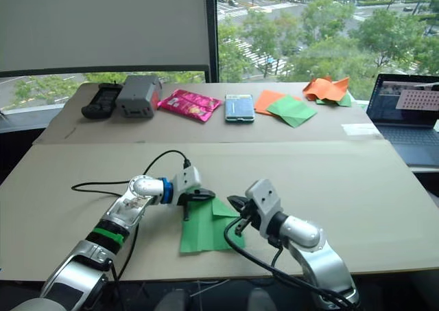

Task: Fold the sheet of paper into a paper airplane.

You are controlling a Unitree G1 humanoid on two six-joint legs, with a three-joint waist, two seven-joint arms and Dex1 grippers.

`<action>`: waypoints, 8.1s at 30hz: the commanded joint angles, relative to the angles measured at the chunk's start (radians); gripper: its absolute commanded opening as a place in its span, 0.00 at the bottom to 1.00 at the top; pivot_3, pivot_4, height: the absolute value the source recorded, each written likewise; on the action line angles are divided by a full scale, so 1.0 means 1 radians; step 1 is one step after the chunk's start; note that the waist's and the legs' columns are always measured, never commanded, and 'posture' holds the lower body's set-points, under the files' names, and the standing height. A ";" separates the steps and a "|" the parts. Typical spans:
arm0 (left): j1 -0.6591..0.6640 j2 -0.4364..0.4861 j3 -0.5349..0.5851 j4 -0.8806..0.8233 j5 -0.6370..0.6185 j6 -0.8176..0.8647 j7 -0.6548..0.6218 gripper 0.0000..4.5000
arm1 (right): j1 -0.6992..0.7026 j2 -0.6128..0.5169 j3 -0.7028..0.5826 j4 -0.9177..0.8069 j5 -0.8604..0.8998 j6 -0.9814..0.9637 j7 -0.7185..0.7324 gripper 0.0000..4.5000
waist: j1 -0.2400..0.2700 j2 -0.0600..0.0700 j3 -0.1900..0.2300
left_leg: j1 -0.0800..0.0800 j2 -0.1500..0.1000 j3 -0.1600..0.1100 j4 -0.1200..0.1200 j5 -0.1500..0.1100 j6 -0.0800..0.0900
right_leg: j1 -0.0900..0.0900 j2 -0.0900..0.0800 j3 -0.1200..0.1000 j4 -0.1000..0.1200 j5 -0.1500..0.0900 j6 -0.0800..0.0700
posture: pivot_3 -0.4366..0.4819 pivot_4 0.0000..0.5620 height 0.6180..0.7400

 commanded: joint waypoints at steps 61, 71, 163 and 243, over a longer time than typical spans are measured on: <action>0.350 0.116 0.164 -0.547 -0.379 0.512 0.225 0.00 | -0.097 0.051 0.155 0.234 -0.145 -0.019 -0.021 0.00 | 0.004 -0.002 0.004 | 0.001 0.000 0.000 -0.001 0.000 0.000 | -0.005 0.000 0.000 0.003 0.000 -0.001 | 0.48 0.27 0.82; 0.317 0.100 0.082 -0.473 -0.323 0.473 0.195 0.00 | -0.092 0.056 0.138 0.206 -0.139 0.001 -0.039 0.00 | 0.007 -0.001 0.004 | 0.001 0.000 0.000 -0.001 0.000 0.000 | -0.005 0.000 0.000 0.002 0.000 -0.001 | 0.48 0.27 0.82; 0.077 0.043 0.110 -0.235 -0.294 0.422 0.100 0.01 | -0.249 0.178 0.154 0.437 -0.192 0.043 -0.087 0.00 | -0.001 0.002 0.001 | 0.002 0.000 -0.001 0.000 0.001 0.001 | -0.001 0.002 0.000 0.005 0.000 -0.001 | 0.48 0.27 0.82; 0.295 0.169 0.233 -0.503 -0.363 0.481 0.088 0.01 | -0.269 0.190 0.179 0.458 -0.199 0.055 -0.083 0.00 | -0.023 0.006 -0.006 | 0.001 0.002 -0.002 -0.001 0.000 0.000 | -0.006 0.002 0.001 0.005 0.000 -0.002 | 0.48 0.27 0.82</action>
